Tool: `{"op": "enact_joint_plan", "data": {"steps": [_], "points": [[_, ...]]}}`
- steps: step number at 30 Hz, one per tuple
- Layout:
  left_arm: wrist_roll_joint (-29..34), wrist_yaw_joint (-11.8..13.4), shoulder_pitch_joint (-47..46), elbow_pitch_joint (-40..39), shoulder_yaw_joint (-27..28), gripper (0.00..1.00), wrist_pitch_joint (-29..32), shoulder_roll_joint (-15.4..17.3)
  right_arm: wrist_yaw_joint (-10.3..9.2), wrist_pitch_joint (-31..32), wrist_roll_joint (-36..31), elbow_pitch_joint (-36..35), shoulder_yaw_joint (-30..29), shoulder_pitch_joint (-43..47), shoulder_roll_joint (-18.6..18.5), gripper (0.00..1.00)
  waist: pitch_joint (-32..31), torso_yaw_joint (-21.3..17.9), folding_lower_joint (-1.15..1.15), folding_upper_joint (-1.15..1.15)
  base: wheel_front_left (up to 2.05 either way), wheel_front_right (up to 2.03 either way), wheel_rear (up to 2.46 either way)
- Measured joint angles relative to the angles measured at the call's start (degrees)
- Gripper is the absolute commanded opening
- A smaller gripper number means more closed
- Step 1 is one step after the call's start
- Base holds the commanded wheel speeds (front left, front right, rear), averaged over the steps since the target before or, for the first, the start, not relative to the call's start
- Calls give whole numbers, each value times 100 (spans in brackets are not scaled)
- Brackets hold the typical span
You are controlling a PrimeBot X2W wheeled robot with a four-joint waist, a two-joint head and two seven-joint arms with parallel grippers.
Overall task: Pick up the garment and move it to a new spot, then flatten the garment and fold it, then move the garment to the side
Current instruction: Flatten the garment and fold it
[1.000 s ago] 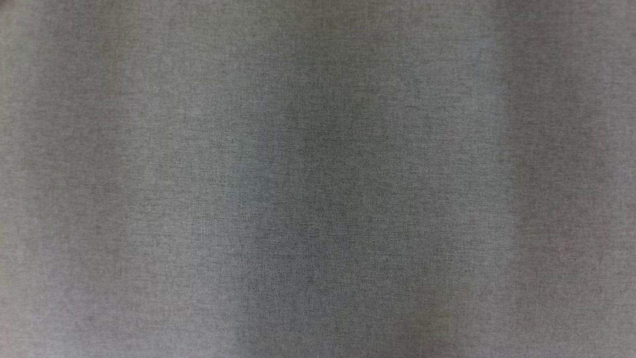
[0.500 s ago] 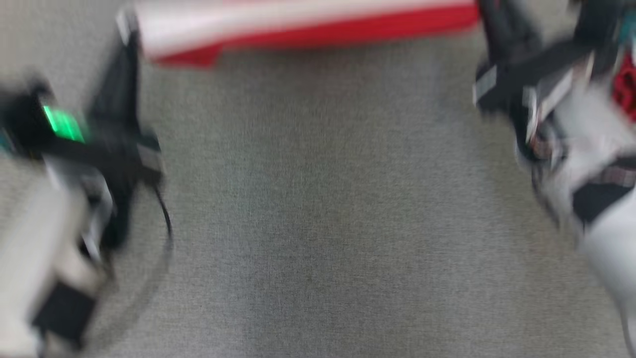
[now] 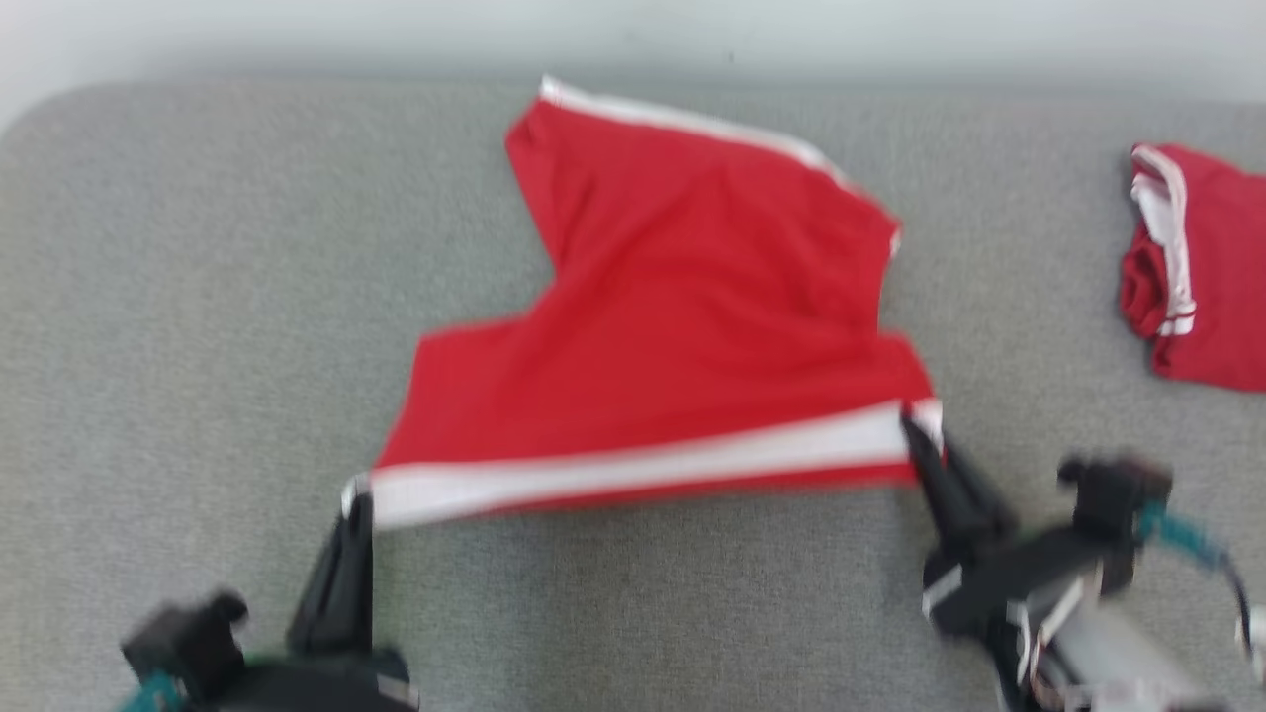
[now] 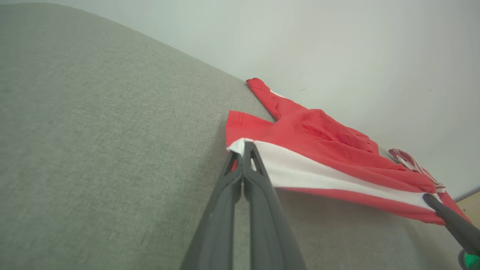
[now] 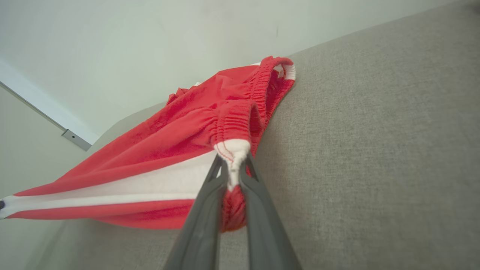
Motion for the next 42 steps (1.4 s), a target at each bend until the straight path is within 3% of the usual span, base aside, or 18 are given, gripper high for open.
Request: {"op": "enact_joint_plan", "data": {"steps": [6,12,22,27,32,36,42], "points": [[546,140,799,90,29,0,0,35,5,141,-439,-587,-511,1274,182,0,-415,24,0,0,0,0,0],[606,223,1214,93,38,0,0,53,7,691,-1011,-1352,-1206,2304,506,0,-702,43,1,0,0,0,0],[768,148,1166,155,-3,0,0,24,5,1473,-1760,-2224,-1967,2832,1149,0,-694,34,2,1,0,0,0],[1001,-37,449,97,-60,0,194,378,5,1806,-1907,-2416,-2182,2576,1279,0,-621,-3,2,1,0,0,0],[1098,-425,-824,259,-65,0,739,777,4,2040,-2001,-2217,-2236,1786,1395,0,-416,-119,3,2,0,0,0],[1078,-682,-1969,698,-98,0,1202,1025,4,2039,-2039,-1764,-2198,914,1557,0,-148,-288,3,2,0,0,0],[1124,-836,-3357,1489,-372,0,1699,1306,4,1816,-1934,-820,-1993,-182,1818,0,321,-639,4,2,0,0,0]]}}
